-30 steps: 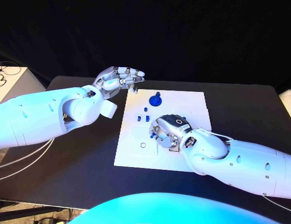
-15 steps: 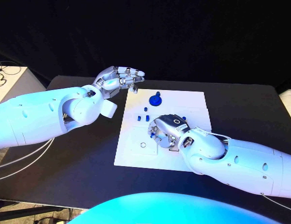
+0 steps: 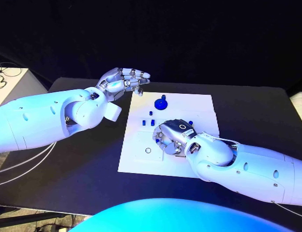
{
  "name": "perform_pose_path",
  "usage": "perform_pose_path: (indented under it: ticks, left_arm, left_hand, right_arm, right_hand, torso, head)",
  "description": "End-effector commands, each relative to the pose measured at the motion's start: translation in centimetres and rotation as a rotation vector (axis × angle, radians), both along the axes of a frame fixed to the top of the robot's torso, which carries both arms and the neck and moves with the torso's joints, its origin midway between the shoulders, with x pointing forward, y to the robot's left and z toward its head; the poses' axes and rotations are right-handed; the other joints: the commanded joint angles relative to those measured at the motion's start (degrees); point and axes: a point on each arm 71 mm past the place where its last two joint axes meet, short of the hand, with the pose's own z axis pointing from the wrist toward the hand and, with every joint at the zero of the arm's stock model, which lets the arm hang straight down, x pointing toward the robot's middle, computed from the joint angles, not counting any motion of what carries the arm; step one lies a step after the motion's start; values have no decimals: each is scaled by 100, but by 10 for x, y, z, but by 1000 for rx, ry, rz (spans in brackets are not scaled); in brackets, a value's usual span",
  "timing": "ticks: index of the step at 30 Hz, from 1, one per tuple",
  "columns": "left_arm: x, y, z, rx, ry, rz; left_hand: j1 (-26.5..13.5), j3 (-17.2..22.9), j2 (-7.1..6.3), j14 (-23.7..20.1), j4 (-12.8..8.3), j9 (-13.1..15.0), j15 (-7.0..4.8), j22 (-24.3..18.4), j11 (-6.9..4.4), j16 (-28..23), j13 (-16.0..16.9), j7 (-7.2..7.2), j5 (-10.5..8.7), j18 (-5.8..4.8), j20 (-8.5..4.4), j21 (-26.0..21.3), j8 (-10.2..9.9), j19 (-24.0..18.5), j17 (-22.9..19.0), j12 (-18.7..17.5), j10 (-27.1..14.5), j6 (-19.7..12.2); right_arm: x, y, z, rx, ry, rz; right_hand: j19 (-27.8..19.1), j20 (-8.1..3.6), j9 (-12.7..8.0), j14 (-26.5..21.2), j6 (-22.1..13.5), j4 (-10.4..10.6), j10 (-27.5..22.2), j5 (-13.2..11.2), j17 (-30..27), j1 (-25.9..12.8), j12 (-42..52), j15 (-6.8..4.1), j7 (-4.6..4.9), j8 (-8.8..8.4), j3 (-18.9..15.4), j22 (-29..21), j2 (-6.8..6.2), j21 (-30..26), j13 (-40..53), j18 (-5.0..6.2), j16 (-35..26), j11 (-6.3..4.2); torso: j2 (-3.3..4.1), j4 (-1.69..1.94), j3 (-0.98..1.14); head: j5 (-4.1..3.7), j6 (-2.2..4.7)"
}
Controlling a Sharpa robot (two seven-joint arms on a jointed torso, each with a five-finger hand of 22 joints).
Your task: Assemble the parts on the task board
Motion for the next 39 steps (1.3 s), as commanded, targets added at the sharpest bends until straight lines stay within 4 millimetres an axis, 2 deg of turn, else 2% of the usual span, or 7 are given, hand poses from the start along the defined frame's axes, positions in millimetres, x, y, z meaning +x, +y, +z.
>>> perform_pose_path:
  ticks: [1,6,15,20,27,33,39]
  left_arm:
    - [-1,-2,1,-9,-1,-17]
    - [-1,-2,1,-8,1,-17]
    - [0,-1,1,-7,3,-17]
    - [0,-1,1,-7,3,-18]
    - [0,-1,1,-8,5,-21]
    - [0,-1,0,-9,6,-24]
    - [0,-1,0,-9,6,-26]
  left_hand:
    - [12,-12,-22,-37,-14,1,18,-6,-5,-38,-6,3,19,36,1,-25,-23,57,-9,-25,-50,-50]
    - [9,-15,-25,-37,-14,1,20,-9,-2,-40,-8,4,18,36,2,-28,-24,58,-10,-29,-61,-53]
    - [6,-17,-28,-44,-15,1,24,-14,3,-46,-12,6,16,35,5,-35,-26,58,-12,-37,-82,-60]
    - [6,-17,-28,-44,-15,1,24,-14,3,-46,-12,6,16,35,5,-35,-26,58,-12,-37,-82,-60]
    - [6,-17,-28,-44,-15,1,24,-14,3,-46,-12,6,16,35,5,-35,-26,58,-12,-37,-82,-60]
    - [5,-19,-27,-49,-15,1,26,-17,5,-51,-13,7,15,35,7,-40,-26,59,-14,-39,-92,-64]
    - [5,-19,-27,-49,-15,1,26,-17,5,-51,-13,7,15,35,7,-40,-26,59,-14,-39,-92,-64]
  right_arm:
    - [-1,-1,-3,-25,4,-4]
    - [-1,-5,-1,5,-11,-21]
    - [-3,-20,6,68,-17,-46]
    - [0,-37,21,92,-17,-78]
    - [18,-68,46,71,-11,-135]
    - [40,-97,61,-14,-17,-177]
    - [50,-107,59,-82,2,-190]
  right_hand:
    - [-70,90,-23,122,-139,-25,-275,49,-157,-41,-67,72,36,-94,-63,467,-112,-263,-54,40,-111,79]
    - [-232,180,-81,-124,-494,0,-853,418,-633,-167,3,161,93,-311,-410,274,-294,-761,-75,118,-429,168]
    - [-433,244,-106,-468,-710,273,-1836,492,-1339,309,985,205,58,-518,-1785,-147,1,-1698,128,252,-742,216]
    - [-346,228,-107,-385,-617,359,-1865,510,-1251,389,1266,178,75,-512,-1803,-79,30,-1515,167,222,-627,189]
    - [86,166,-142,101,-403,446,-1563,464,-329,398,1641,125,81,-535,-1312,475,-14,-173,121,11,74,134]
    - [116,162,-163,136,-394,449,-1582,436,-242,329,1586,121,63,-585,-1123,532,-157,-74,4,-5,147,130]
    - [39,173,-190,92,-516,504,-1867,469,-357,274,1485,148,-7,-702,-1446,459,-212,-321,-154,34,102,161]
  torso:
    - [-2,-5,3]
    - [0,-3,9]
    - [-7,-2,8]
    - [-7,-15,4]
    - [-7,-32,6]
    - [-12,-23,2]
    - [1,-23,11]
  head:
    - [-3,2]
    - [-10,16]
    - [-24,44]
    - [-56,78]
    - [-140,139]
    - [-208,177]
    - [-220,196]
